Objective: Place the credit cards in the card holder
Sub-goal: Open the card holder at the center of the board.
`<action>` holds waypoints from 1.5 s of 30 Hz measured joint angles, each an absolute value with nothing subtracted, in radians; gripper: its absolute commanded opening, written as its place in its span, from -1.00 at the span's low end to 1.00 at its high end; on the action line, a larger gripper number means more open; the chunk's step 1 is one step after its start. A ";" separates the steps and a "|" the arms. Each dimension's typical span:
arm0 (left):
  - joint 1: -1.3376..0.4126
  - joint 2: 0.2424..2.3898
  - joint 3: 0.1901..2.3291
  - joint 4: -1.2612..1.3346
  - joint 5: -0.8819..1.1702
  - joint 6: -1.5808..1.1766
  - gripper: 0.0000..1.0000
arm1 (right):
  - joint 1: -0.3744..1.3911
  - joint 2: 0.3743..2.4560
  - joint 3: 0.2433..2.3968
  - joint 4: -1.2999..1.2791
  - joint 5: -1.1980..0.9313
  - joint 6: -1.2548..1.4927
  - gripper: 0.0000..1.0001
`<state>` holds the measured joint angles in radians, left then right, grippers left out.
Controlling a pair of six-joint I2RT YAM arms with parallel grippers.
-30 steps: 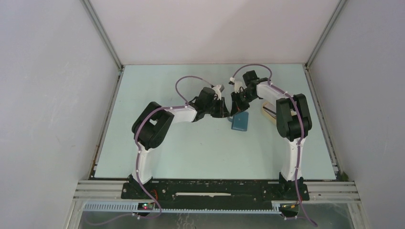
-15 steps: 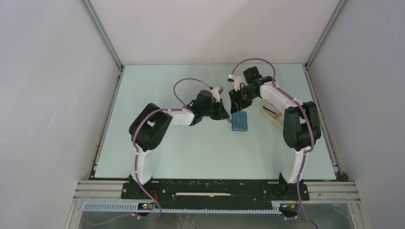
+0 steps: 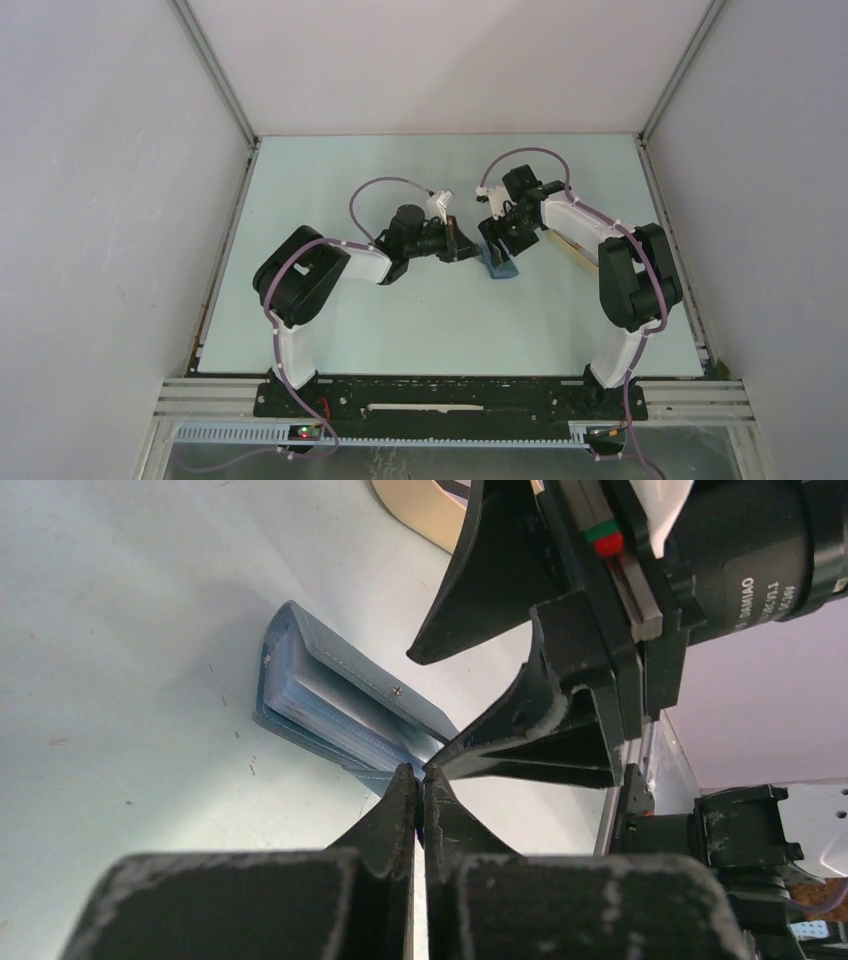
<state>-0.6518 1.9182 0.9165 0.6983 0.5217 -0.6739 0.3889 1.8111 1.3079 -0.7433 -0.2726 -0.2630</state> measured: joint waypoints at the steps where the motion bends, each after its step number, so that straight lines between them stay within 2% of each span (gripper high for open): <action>1: -0.651 1.918 0.905 0.717 0.527 -0.683 -1.00 | 0.390 1.811 1.302 -0.745 -0.260 -0.264 0.41; 6: -0.651 1.918 0.876 0.751 0.530 -0.709 -1.00 | 0.395 1.811 1.301 -0.738 -0.227 -0.267 0.18; 12: -0.648 1.897 0.807 0.797 0.522 -0.745 -1.00 | 0.391 1.811 1.301 -0.735 -0.199 -0.284 -0.53; 15: -0.647 1.875 0.722 0.855 0.515 -0.786 -1.00 | 0.379 1.810 1.301 -0.735 -0.189 -0.290 -0.78; 18: -0.646 1.862 0.622 0.957 0.515 -0.842 -1.00 | 0.373 1.806 1.301 -0.739 -0.200 -0.290 -0.91; 21: -0.646 1.847 0.548 1.047 0.524 -0.899 -1.00 | 0.373 1.803 1.300 -0.751 -0.233 -0.291 -0.94; 24: -0.647 1.787 0.473 1.117 0.527 -0.939 -1.00 | 0.374 1.792 1.285 -0.763 -0.270 -0.291 -0.94; 27: -0.647 1.703 0.405 1.153 0.524 -0.954 -1.00 | 0.369 1.782 1.262 -0.775 -0.299 -0.291 -0.84; 32: -0.659 1.620 0.333 1.164 0.510 -0.962 -1.00 | 0.366 1.780 1.251 -0.801 -0.351 -0.294 -0.34; 38: -0.673 1.562 0.310 1.119 0.516 -0.957 -1.00 | 0.364 1.769 1.248 -0.811 -0.348 -0.316 0.06; 45: -0.683 1.444 0.313 0.892 0.518 -0.870 -1.00 | 0.327 1.691 1.229 -0.805 -0.347 -0.334 0.12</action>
<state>-0.6827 1.4441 0.3126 0.8917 0.5179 -0.8703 0.3267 1.6913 1.2285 -0.8051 -0.3466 -0.3340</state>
